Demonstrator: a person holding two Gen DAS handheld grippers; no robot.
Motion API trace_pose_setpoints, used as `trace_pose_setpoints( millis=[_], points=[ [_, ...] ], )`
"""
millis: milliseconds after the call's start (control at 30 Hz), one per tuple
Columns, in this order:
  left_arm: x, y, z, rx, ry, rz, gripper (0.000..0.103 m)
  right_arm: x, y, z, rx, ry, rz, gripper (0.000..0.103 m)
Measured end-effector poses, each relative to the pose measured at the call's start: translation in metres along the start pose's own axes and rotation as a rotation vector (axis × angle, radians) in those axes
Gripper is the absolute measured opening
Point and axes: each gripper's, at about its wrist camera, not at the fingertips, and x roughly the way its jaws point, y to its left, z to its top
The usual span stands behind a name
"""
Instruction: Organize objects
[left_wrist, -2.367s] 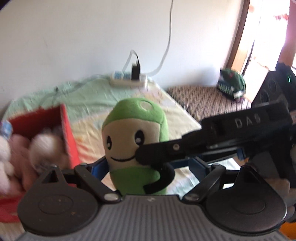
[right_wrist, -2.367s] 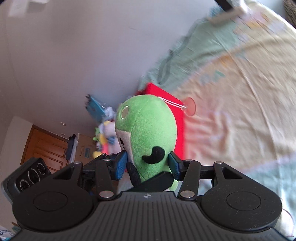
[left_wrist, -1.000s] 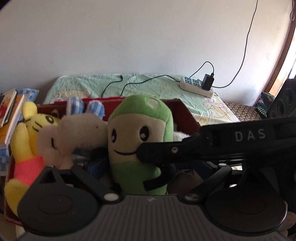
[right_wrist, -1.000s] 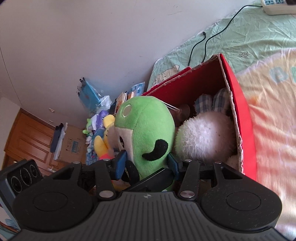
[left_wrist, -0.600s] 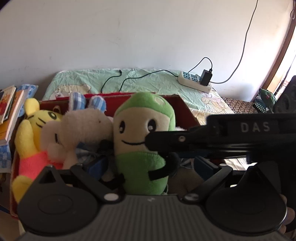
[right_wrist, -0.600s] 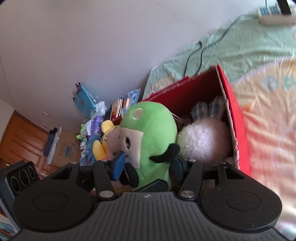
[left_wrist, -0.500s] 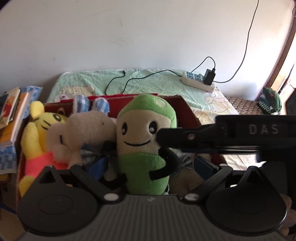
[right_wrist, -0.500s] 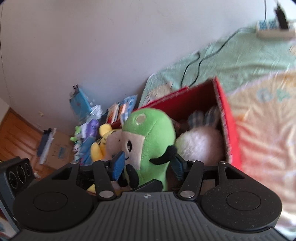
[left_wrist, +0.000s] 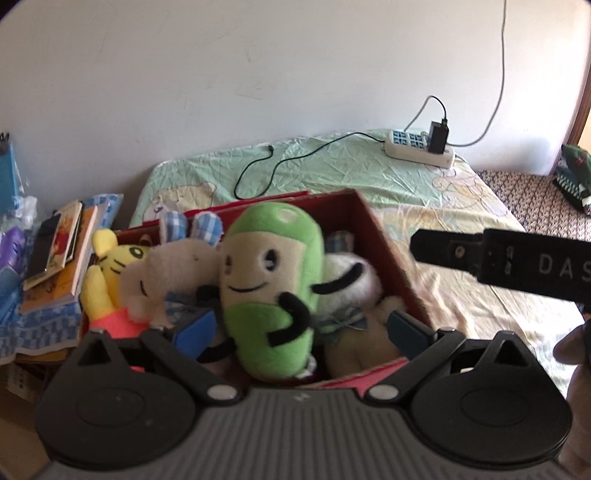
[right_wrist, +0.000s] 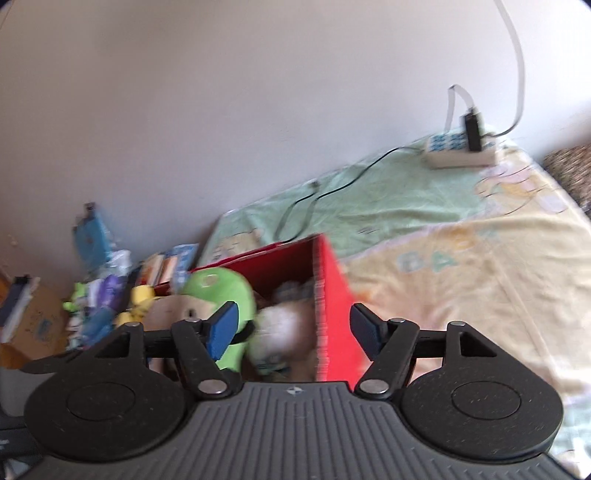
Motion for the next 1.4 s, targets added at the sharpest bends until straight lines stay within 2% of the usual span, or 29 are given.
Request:
trace_pose_setpoints(
  millis=[100,300,400,600,733,1033,1400],
  points=[
    [-0.001,-0.018,0.0,0.004,0.016,-0.004,0.1,-0.014,-0.01,-0.001,-0.03,-0.025,-0.087,0.076],
    [-0.003,-0.063,-0.007,0.03,0.031,-0.023,0.1,-0.04,-0.048,-0.005,-0.014,-0.036,-0.218,0.077],
    [-0.002,-0.084,-0.012,0.017,0.041,-0.043,0.1,-0.052,-0.069,-0.01,-0.007,-0.025,-0.263,0.077],
    [0.004,-0.124,-0.024,0.053,0.088,-0.02,0.101,-0.067,-0.103,-0.019,0.016,0.012,-0.32,0.077],
    [0.009,-0.142,-0.032,0.056,0.128,0.002,0.101,-0.072,-0.113,-0.026,-0.023,0.028,-0.374,0.077],
    [0.008,-0.152,-0.044,0.007,0.155,0.056,0.101,-0.072,-0.119,-0.038,-0.065,0.091,-0.359,0.077],
    [-0.004,-0.124,-0.054,-0.071,0.164,0.167,0.101,-0.062,-0.088,-0.043,-0.141,0.121,-0.244,0.079]
  ],
)
